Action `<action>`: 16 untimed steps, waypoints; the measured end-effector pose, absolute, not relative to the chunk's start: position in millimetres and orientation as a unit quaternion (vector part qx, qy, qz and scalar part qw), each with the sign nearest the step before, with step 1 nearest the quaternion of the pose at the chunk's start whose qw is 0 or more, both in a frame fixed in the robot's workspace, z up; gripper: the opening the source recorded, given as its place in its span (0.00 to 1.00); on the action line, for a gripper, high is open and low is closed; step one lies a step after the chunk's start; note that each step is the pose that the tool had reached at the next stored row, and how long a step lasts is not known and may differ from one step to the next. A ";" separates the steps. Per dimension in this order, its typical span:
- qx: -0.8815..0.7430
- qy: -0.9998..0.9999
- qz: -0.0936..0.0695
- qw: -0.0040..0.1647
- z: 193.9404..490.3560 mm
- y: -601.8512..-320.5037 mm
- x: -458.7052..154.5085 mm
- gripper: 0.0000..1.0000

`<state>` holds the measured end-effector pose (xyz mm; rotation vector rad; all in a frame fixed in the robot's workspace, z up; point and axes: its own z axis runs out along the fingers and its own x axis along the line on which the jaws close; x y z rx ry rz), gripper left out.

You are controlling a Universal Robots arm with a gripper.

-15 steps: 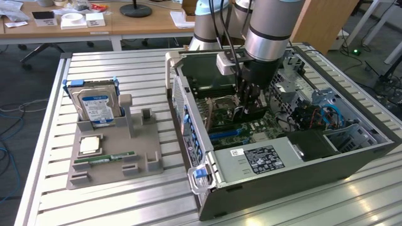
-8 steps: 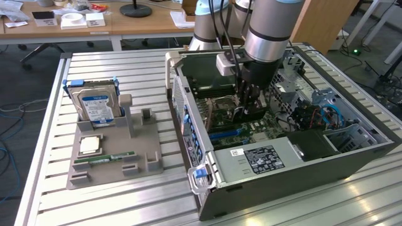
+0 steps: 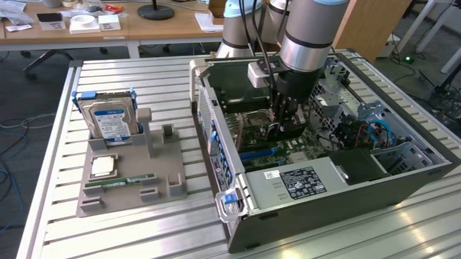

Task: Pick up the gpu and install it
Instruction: 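Insert the gpu into the slot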

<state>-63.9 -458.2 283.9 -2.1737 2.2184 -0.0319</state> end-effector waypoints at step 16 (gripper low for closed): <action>-0.700 0.714 -0.010 0.018 279.8 -458.2 -63.9 0.26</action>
